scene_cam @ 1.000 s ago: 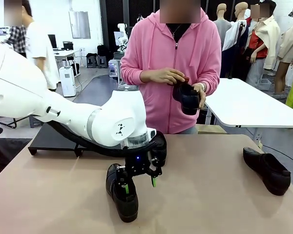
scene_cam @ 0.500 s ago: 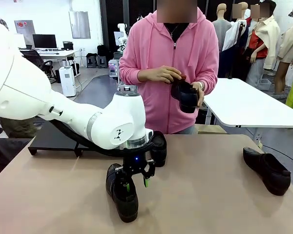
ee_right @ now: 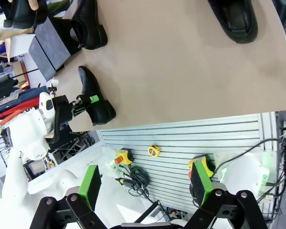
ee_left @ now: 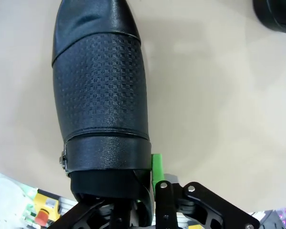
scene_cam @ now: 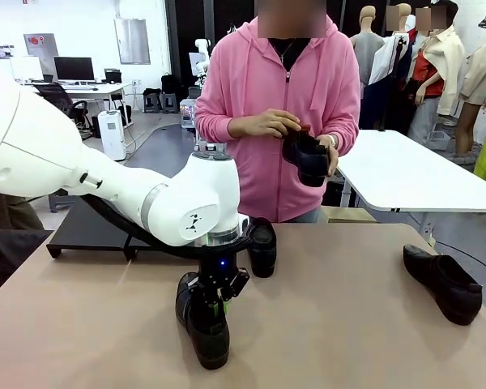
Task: Organize the shoes by placing them on the stand.
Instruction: Place the Shoe from the middle of the table onto the Shoes Stand.
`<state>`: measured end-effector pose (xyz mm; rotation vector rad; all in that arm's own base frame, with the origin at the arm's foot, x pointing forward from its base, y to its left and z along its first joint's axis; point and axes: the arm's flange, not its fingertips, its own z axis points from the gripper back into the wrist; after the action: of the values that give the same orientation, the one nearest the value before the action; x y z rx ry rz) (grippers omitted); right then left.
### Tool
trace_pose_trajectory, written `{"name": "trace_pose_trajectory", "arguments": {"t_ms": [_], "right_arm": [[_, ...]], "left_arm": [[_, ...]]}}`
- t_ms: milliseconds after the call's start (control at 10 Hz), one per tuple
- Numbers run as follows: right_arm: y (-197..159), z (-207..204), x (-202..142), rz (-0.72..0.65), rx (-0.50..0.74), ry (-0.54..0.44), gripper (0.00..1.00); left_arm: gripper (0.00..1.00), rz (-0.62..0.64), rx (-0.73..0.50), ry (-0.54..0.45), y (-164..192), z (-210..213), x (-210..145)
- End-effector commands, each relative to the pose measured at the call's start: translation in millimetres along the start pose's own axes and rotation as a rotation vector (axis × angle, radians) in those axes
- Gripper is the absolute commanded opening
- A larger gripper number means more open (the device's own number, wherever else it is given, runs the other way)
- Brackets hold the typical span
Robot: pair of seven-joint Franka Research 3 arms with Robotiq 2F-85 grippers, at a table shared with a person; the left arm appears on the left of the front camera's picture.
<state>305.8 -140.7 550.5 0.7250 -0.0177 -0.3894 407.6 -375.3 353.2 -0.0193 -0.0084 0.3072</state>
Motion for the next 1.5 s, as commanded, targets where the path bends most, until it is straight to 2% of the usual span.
{"name": "trace_pose_trajectory", "arguments": {"t_ms": [0,200,400,700,800,900,1000,1300,1400], "right_arm": [[5,4,0,-0.018,0.008,0.002,1.0],[5,4,0,-0.018,0.008,0.002,1.0],[5,4,0,-0.018,0.008,0.002,1.0],[5,4,0,-0.018,0.008,0.002,1.0],[5,4,0,-0.018,0.008,0.002,1.0],[5,4,0,-0.018,0.008,0.002,1.0],[5,4,0,-0.018,0.008,0.002,1.0],[5,4,0,-0.018,0.008,0.002,1.0],[5,4,0,-0.018,0.008,0.002,1.0]], "left_arm": [[0.0,-0.011,0.035,-0.01,3,6,-4],[0.0,-0.102,0.01,0.001,13,22,-12],[0.0,-0.274,0.022,-0.05,40,63,-37],[0.0,-0.335,0.044,-0.289,102,117,-84],[0.0,-0.272,0.017,-0.396,123,128,-94],[0.0,-0.19,-0.066,-0.406,140,134,-99],[0.0,-0.303,0.042,-0.27,93,122,-85],[0.0,-0.303,0.042,-0.27,93,122,-85],[0.0,-0.274,0.036,-0.297,108,117,-94]]}}
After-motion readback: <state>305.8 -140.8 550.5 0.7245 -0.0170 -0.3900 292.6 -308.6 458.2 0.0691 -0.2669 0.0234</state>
